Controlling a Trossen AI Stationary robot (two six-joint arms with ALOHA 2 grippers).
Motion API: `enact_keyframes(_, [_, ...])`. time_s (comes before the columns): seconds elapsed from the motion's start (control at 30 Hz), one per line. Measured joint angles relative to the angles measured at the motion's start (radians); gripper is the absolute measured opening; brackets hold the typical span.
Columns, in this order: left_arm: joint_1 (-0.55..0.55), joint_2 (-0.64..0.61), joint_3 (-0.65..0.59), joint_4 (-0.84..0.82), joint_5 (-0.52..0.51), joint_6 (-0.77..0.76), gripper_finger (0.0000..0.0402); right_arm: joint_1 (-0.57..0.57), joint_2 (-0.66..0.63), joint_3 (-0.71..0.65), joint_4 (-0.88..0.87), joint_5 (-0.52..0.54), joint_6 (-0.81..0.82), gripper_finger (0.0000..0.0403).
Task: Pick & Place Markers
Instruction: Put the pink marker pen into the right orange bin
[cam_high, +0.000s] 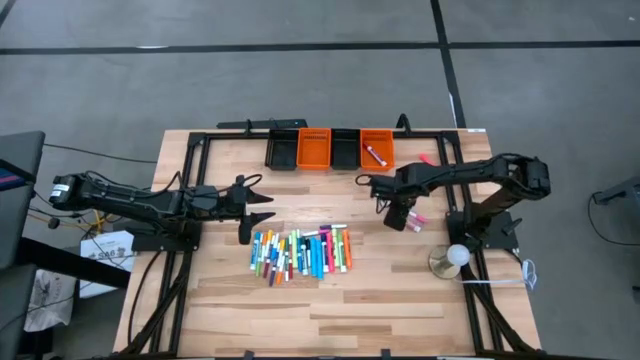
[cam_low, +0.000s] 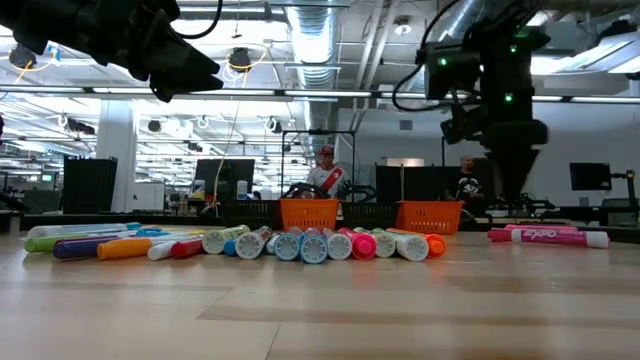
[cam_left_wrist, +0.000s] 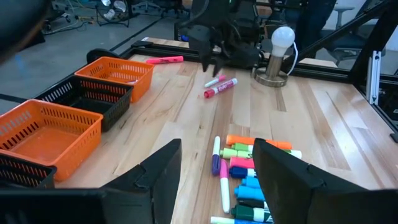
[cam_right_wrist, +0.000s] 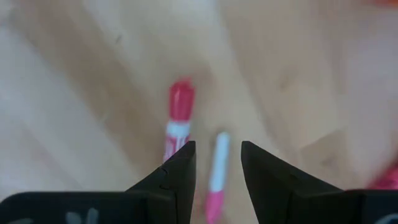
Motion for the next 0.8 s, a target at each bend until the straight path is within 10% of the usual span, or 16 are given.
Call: enact_keyframes(0.8, [0.000,0.000,0.000,0.000,0.000,0.000,0.0195,0.112,-0.003,-0.221,0.243,-0.067,0.056,0.0119])
